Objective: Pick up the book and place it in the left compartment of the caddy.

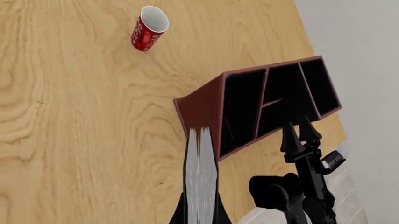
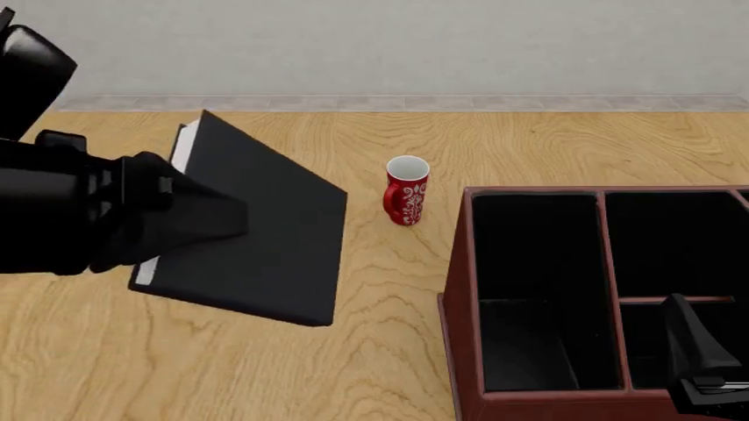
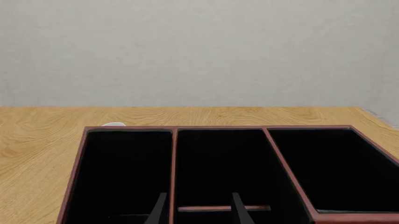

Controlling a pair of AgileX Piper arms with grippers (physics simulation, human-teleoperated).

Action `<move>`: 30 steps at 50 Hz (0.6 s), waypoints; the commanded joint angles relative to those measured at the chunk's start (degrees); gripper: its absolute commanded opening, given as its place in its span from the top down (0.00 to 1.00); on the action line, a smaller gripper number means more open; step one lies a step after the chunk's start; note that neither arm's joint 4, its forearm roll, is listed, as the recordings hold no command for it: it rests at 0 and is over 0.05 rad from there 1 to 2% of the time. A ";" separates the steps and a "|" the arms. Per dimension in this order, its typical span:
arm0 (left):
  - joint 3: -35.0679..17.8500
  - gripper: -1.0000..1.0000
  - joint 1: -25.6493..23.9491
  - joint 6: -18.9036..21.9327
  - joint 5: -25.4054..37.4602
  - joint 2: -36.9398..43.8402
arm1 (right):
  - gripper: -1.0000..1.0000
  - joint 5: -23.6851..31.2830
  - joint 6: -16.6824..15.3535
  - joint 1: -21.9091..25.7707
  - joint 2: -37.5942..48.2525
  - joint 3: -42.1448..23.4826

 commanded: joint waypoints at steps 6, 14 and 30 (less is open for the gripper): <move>-1.62 1.00 -3.23 1.56 -4.19 5.15 | 0.00 0.02 0.00 0.00 -0.11 0.06; -2.30 1.00 -3.63 1.09 -4.82 6.44 | 0.00 0.02 0.00 0.00 -0.11 0.06; -1.97 1.00 -3.11 1.14 -5.05 6.64 | 0.00 0.02 0.00 0.00 -0.10 0.06</move>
